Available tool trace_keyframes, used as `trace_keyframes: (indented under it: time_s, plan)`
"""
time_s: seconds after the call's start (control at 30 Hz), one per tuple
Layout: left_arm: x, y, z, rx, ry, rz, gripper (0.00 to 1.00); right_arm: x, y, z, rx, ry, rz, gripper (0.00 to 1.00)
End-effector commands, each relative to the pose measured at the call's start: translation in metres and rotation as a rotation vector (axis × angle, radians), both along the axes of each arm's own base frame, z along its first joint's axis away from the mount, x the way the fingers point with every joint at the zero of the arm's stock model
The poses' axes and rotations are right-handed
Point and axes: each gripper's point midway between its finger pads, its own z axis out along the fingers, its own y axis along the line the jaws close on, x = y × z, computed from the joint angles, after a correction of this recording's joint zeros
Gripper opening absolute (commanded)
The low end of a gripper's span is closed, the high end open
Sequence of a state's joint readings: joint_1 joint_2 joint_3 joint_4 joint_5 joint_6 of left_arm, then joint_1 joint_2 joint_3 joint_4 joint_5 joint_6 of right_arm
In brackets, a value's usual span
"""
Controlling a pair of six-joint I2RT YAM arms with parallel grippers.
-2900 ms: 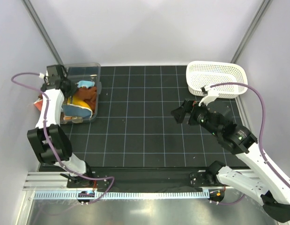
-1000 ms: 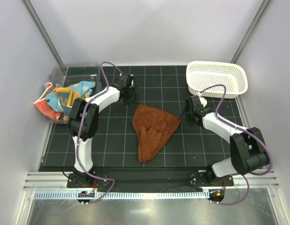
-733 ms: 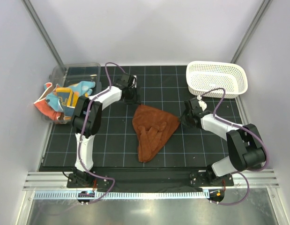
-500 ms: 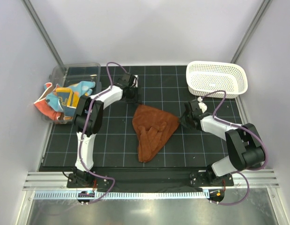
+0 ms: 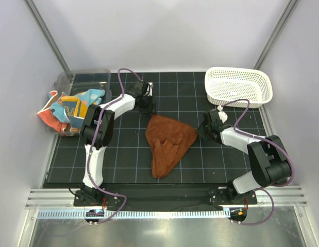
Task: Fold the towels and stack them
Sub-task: Flatten out the crumpled towel
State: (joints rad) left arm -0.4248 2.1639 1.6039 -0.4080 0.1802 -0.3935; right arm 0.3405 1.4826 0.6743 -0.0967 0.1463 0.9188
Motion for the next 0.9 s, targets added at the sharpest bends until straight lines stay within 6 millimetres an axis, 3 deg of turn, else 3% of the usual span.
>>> trace_keyframes:
  time_s: [0.0,0.2,0.57,0.83,0.87]
  plan:
    - [-0.012,0.001,0.0,-0.006,0.037,-0.009,0.43,0.01,-0.001,0.004,-0.007,-0.052,-0.008,0.36]
    - [-0.016,0.001,-0.008,0.007,0.067,-0.009,0.31,0.011,0.0,0.007,-0.011,-0.06,0.006,0.36]
    - [-0.014,-0.004,-0.012,-0.004,0.091,-0.02,0.34,0.013,0.0,0.007,-0.012,-0.067,0.015,0.35]
    - [-0.019,-0.011,-0.017,-0.032,0.126,-0.044,0.25,0.015,0.001,0.009,-0.017,-0.079,0.027,0.34]
    - [-0.019,-0.011,-0.018,-0.029,0.133,-0.043,0.19,0.016,0.002,0.009,-0.018,-0.083,0.03,0.34]
